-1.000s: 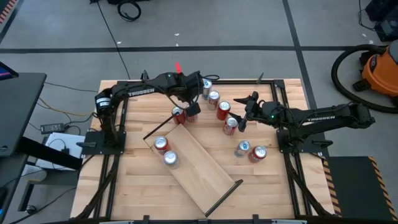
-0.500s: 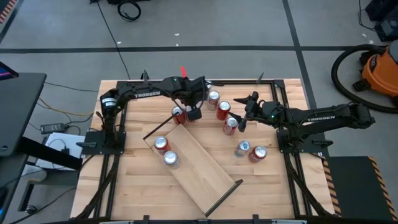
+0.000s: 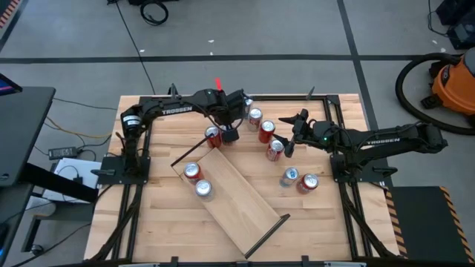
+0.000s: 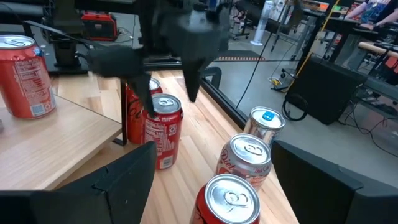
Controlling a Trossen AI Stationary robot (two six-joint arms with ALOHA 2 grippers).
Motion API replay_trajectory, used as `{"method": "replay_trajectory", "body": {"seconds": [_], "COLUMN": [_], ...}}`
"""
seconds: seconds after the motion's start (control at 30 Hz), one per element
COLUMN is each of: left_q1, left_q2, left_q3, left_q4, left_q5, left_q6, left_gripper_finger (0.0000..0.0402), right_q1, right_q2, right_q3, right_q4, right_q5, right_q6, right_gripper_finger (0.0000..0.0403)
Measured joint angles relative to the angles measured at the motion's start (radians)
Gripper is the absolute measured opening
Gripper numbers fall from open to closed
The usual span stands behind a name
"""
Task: Place canned beverage on shelf
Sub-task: Put the top left red soda can on the shelf
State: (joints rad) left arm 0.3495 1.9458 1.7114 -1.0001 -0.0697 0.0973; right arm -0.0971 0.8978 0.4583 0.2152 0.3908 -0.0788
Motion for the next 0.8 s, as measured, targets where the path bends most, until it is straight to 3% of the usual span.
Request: {"method": "replay_trajectory", "body": {"seconds": [0.4,0.8], "left_q1": [0.008,0.013], "left_q2": [0.050,0.049], "left_q3": [-0.001,-0.001], "left_q4": [-0.022,-0.029], "left_q5": [0.000,0.026], "left_q6": [-0.002,-0.030], "left_gripper_finger": [0.0358,0.0319], "right_q1": [0.000,0.000], "right_q2": [0.000,0.000], "right_q3": [0.000,0.000], "right_q4": [-0.005,-0.003], "right_q5": [0.000,0.000], "right_q6": [0.000,-0.001], "right_gripper_finger": [0.0327,0.0327]}}
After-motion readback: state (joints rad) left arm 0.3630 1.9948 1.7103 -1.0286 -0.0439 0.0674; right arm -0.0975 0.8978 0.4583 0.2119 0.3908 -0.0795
